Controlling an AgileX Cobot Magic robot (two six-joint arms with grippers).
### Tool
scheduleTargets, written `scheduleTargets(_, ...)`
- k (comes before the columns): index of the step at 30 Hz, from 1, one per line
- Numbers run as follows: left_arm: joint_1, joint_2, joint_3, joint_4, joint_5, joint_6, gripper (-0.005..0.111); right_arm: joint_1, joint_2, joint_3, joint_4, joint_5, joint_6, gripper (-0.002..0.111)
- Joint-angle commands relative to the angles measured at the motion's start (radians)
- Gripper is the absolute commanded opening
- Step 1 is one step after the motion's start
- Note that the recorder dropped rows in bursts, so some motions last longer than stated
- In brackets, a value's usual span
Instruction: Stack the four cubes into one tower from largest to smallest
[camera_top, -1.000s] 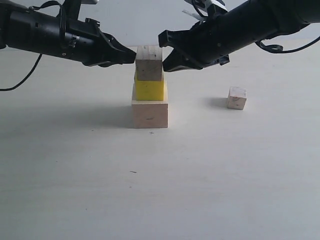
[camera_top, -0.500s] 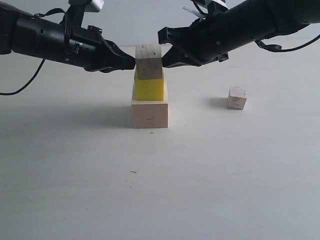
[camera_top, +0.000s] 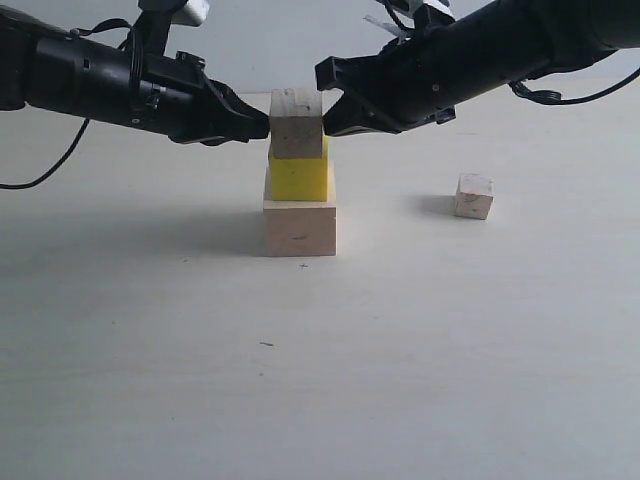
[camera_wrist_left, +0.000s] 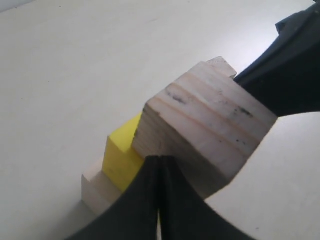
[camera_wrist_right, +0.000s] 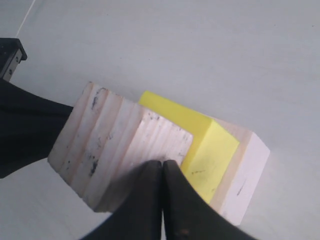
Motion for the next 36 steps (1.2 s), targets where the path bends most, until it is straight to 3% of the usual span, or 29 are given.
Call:
scheduleTargets(1,0.002,0.002,-0.006,-0.018,-0.002,0.008,0.0,-0.003,0.0,-0.006,0.017,-0.008,-0.018,0.0)
scheduleTargets(36,0.002,0.007,-0.03,-0.031,-0.014,0.018,0.0,-0.003,0.001,-0.006,0.062,-0.03,-0.063,0.0)
